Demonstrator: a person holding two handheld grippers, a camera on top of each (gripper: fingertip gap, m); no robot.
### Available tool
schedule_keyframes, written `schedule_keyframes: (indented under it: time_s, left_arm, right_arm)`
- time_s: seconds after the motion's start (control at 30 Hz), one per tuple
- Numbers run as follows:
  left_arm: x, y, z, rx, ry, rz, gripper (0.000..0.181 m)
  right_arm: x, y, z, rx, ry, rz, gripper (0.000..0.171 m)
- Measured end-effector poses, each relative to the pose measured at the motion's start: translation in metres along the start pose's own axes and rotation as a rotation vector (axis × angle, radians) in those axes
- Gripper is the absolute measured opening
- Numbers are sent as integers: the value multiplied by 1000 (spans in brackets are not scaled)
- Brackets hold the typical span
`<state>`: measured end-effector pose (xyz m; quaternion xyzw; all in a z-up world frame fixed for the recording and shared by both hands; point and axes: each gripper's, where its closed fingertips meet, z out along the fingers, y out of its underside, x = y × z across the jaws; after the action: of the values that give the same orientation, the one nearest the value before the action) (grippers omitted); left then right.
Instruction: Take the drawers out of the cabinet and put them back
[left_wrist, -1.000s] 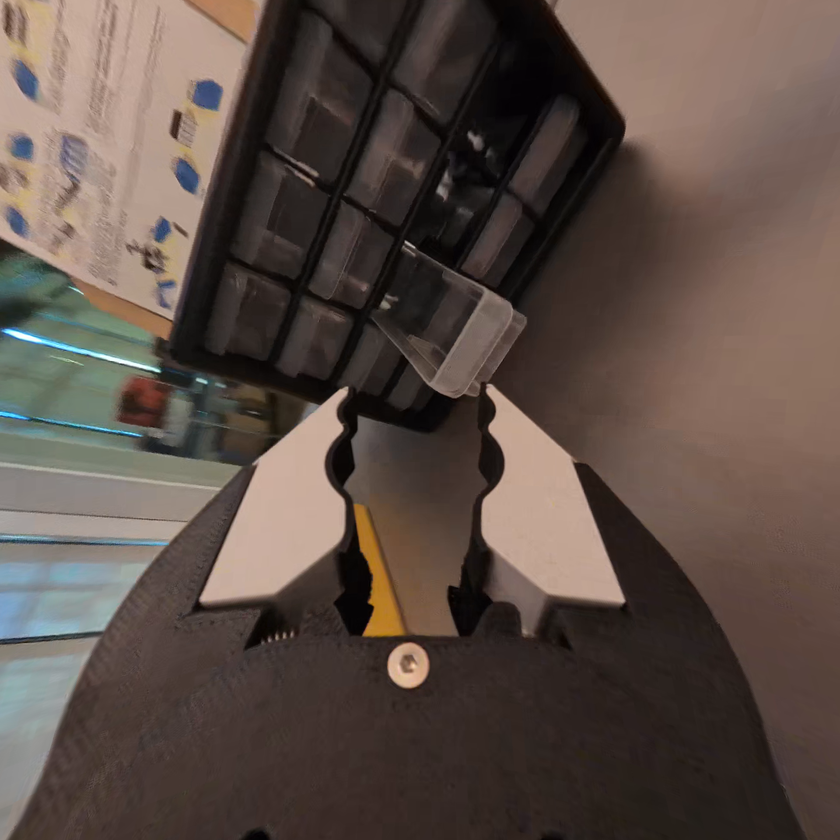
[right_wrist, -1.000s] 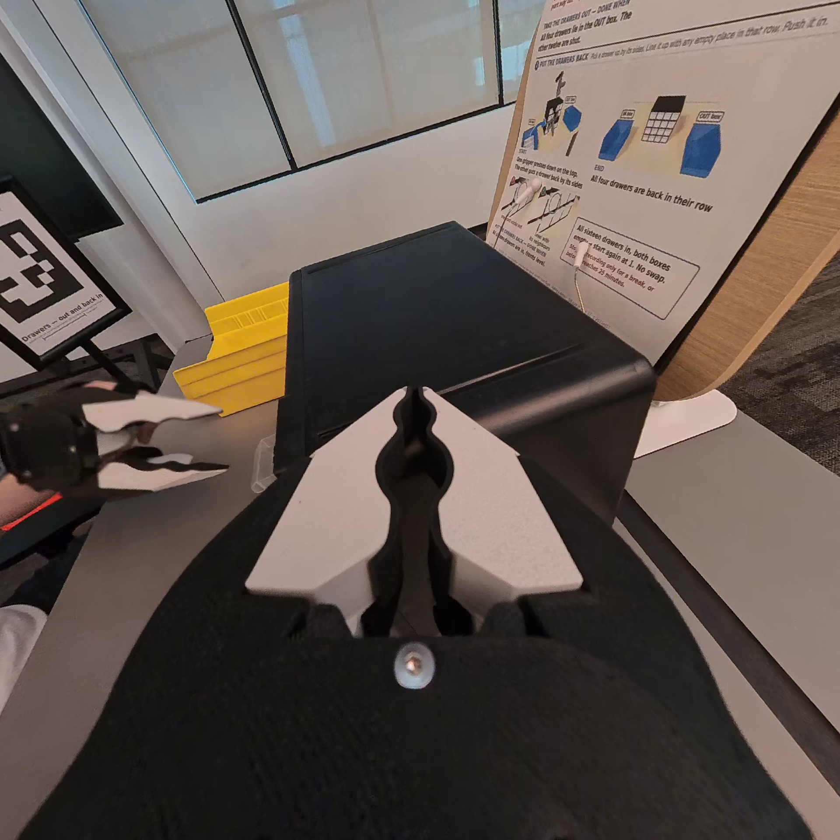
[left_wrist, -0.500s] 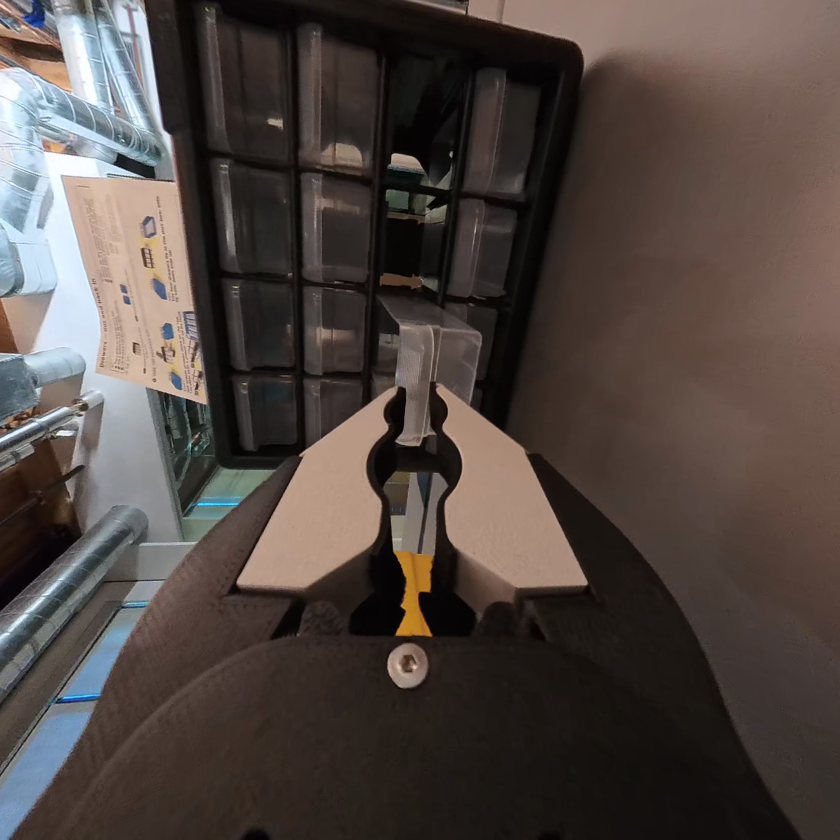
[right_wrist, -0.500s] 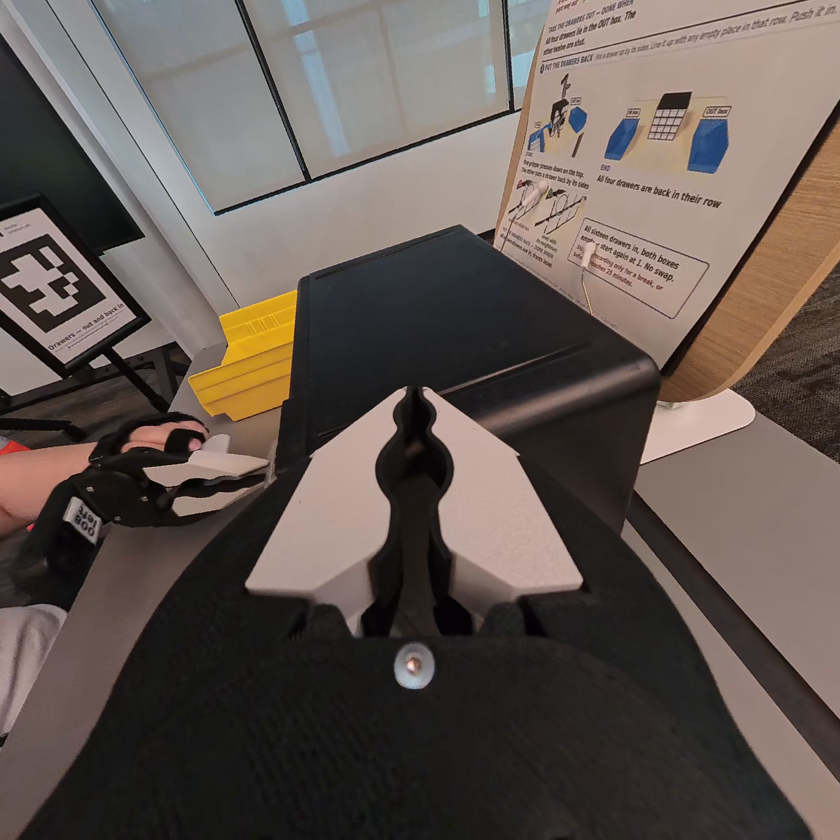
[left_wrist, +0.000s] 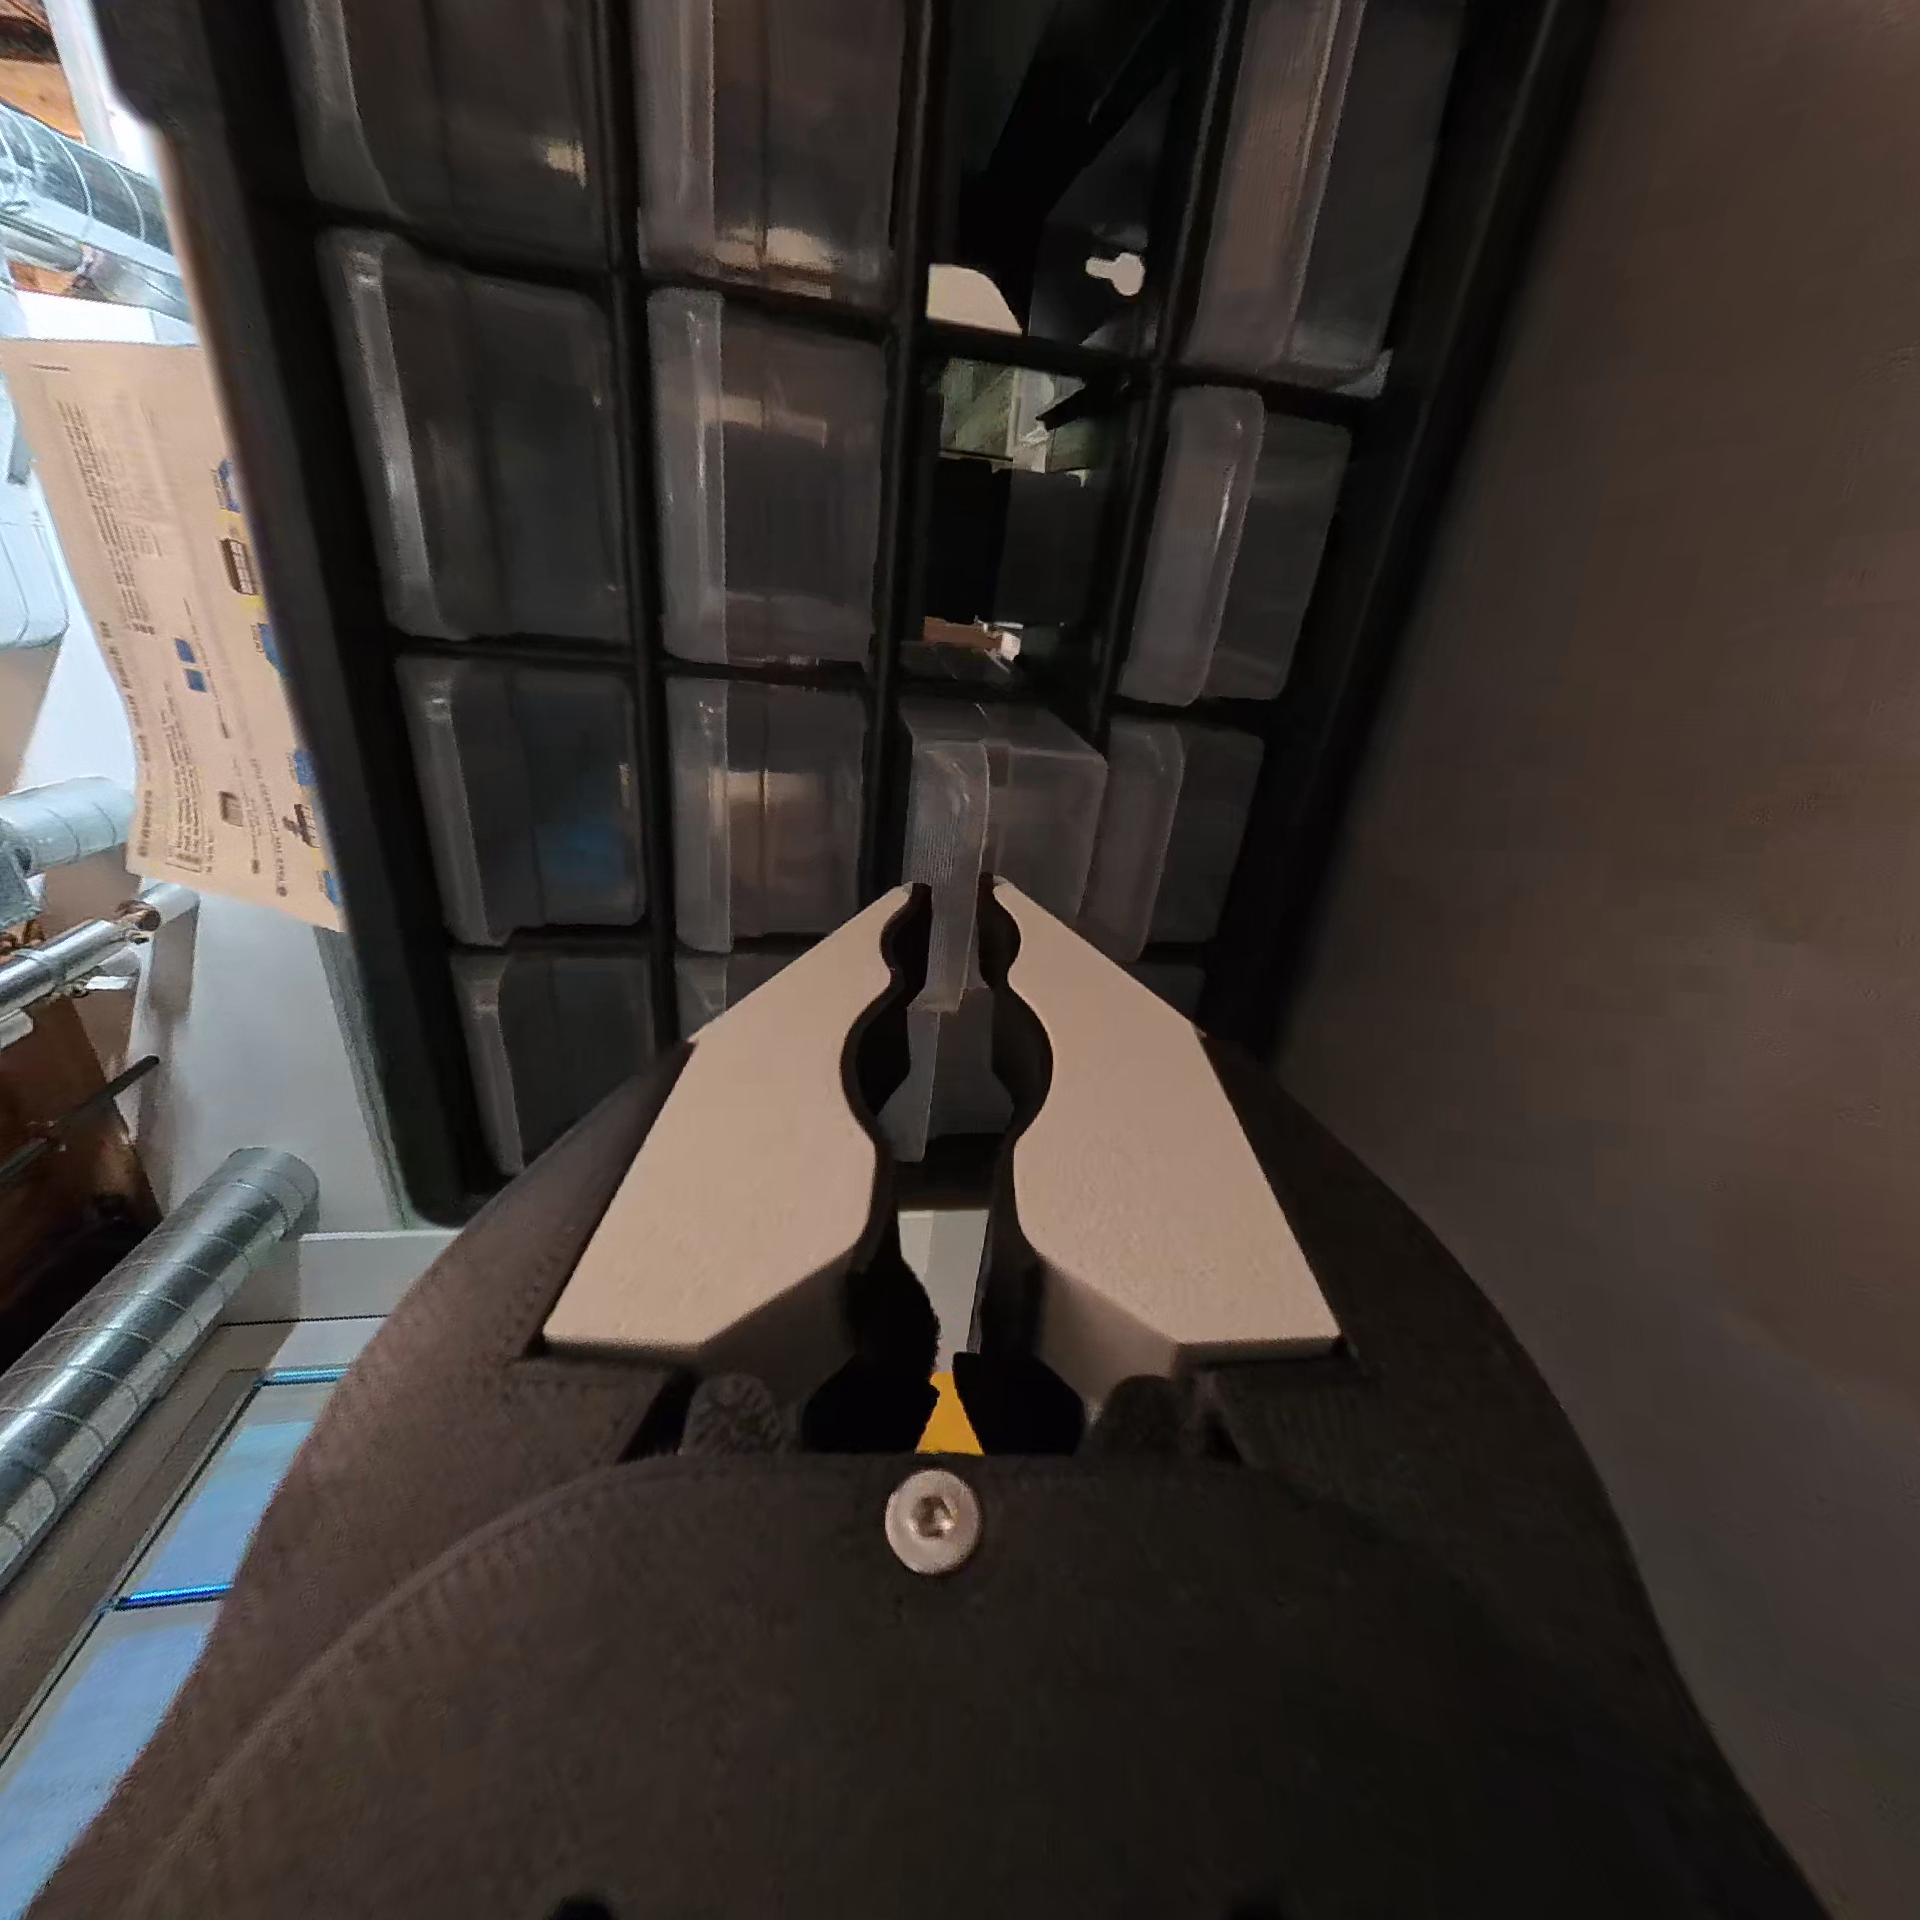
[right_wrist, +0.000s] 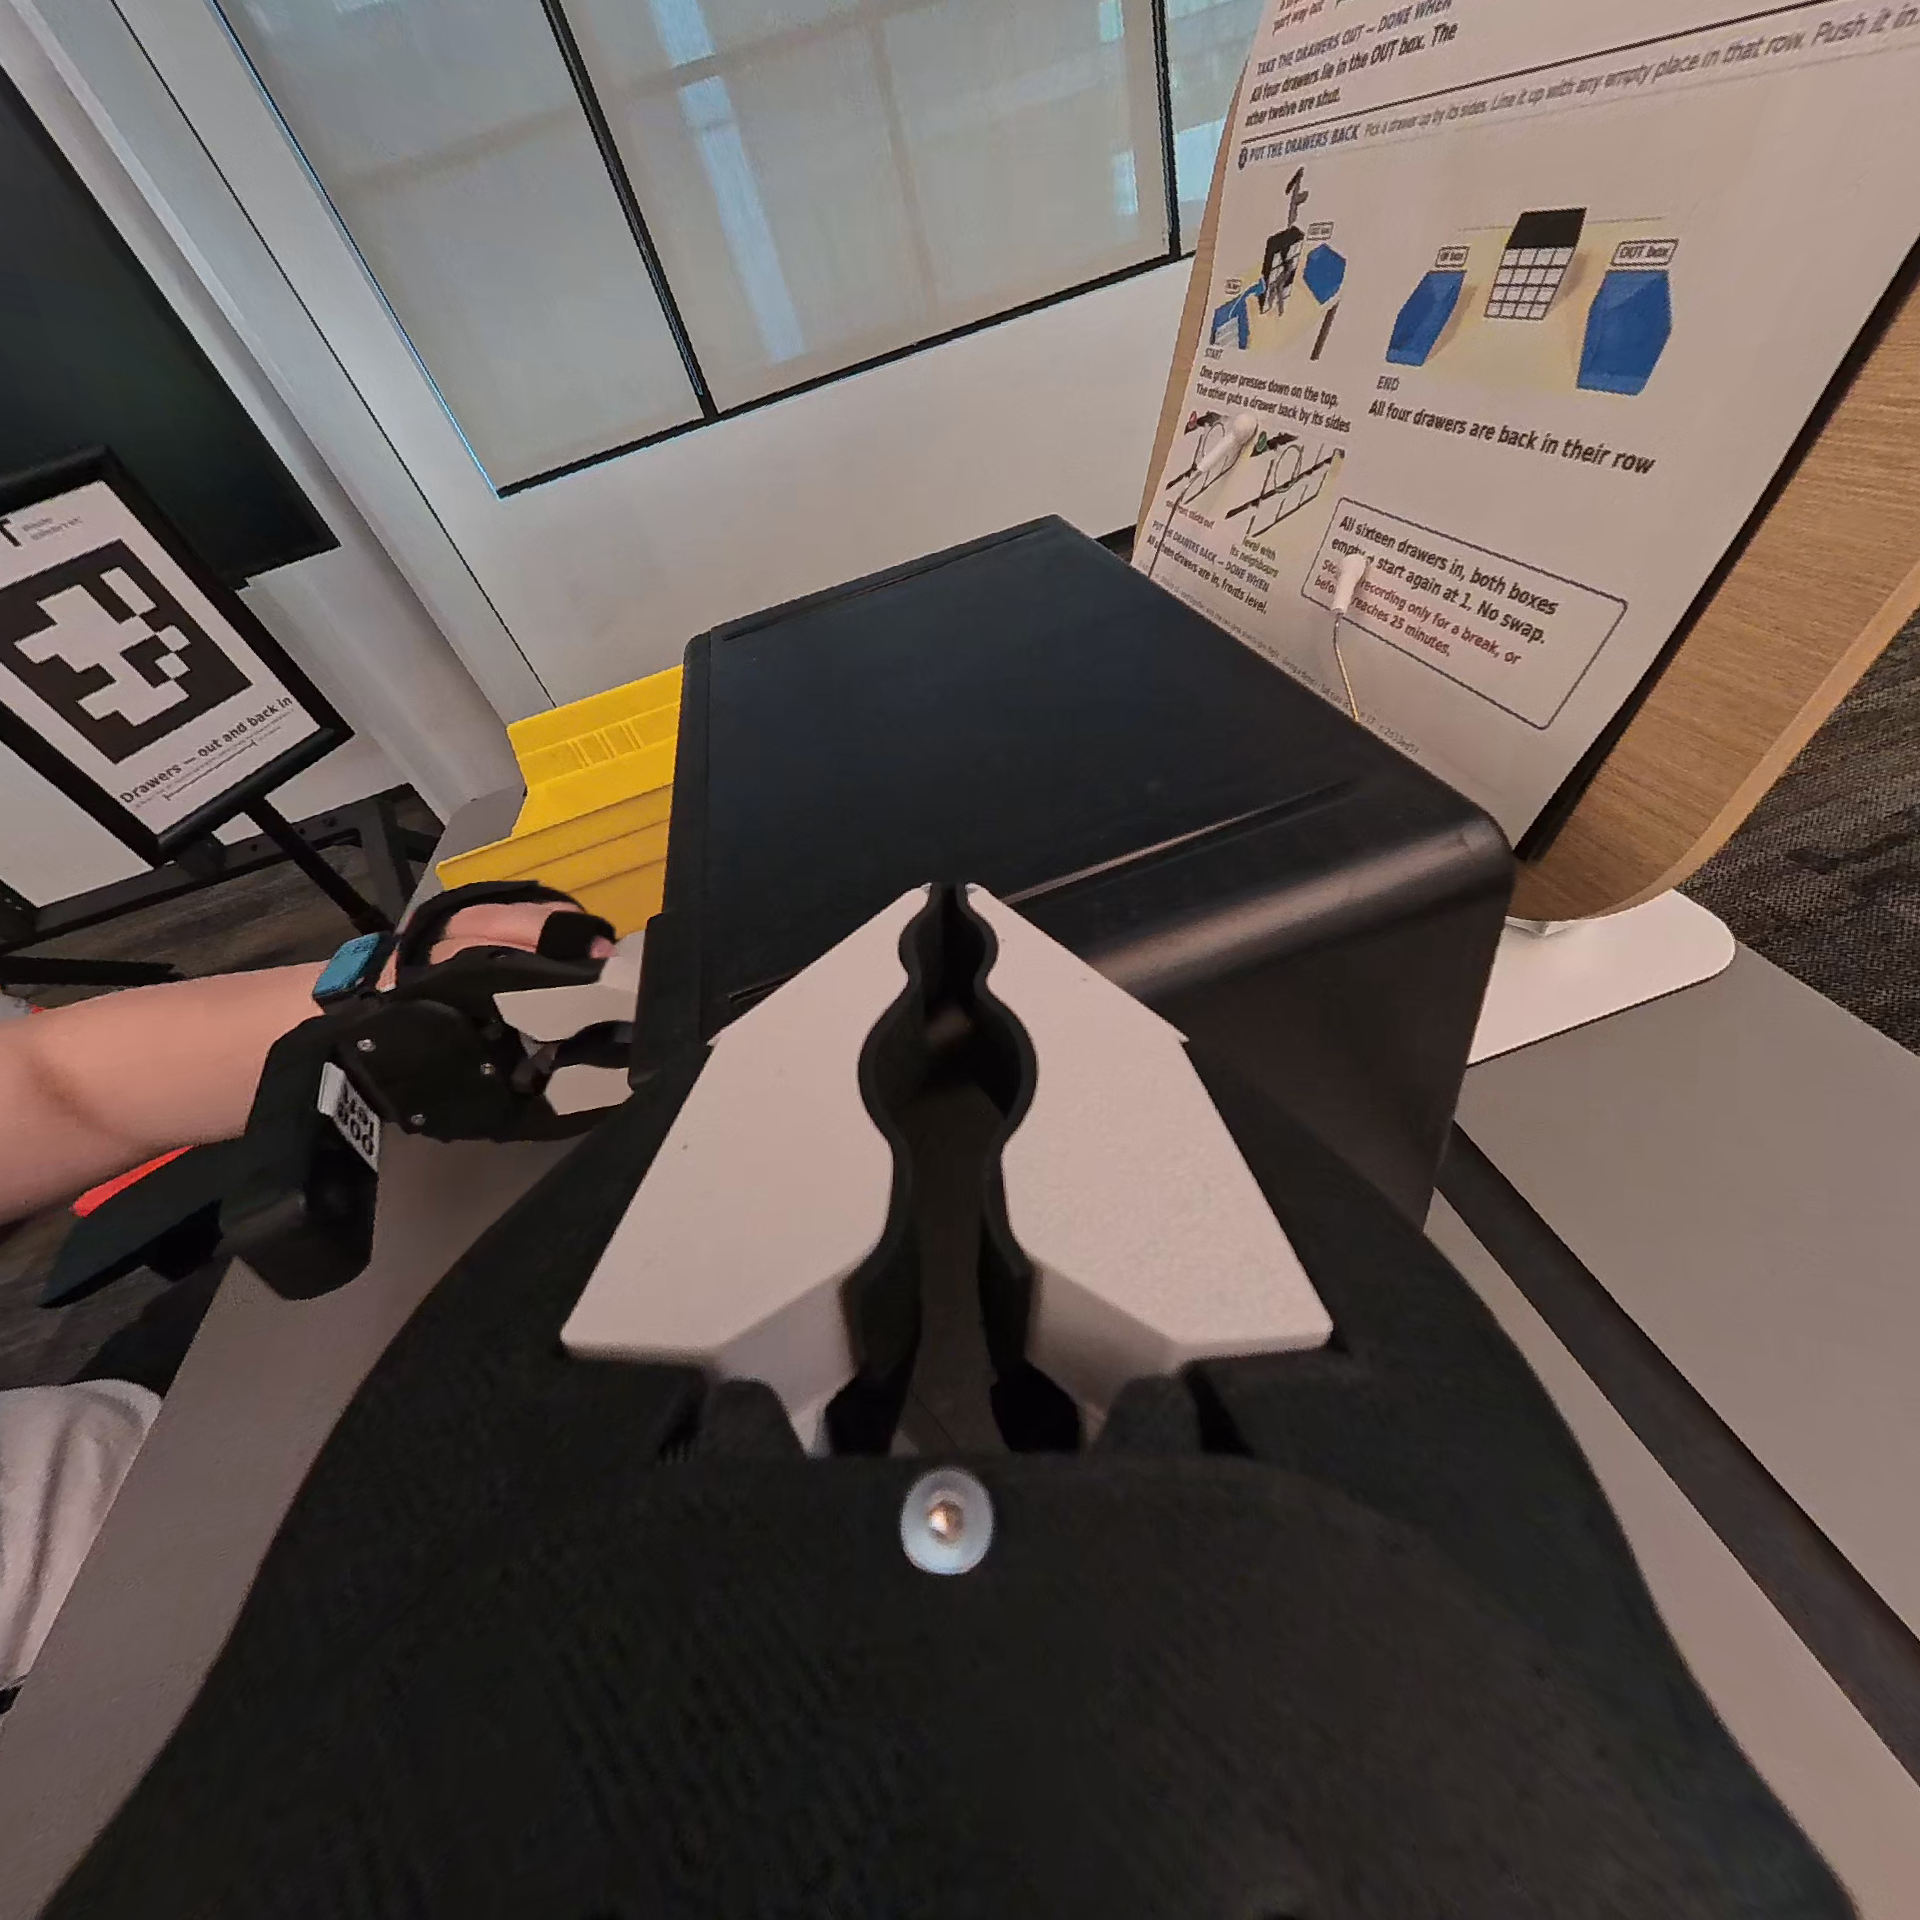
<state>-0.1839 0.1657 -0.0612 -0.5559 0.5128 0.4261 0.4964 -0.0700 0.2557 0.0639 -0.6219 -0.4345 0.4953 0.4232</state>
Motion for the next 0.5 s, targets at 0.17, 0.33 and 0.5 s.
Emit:
schedule_keyframes:
  time_s: [0.17,0.33,0.5]
  left_arm:
    - [-2,0,15,-12,-2,16,7]
    - [-3,-1,20,-8,8,-50,8]
    - [-1,-4,7,-10,46,-115,27]
  right_arm:
    - [0,0,0,-3,5,-5,0]
    - [0,0,0,-2,5,-5,0]
    - [0,0,0,-1,4,-2,0]
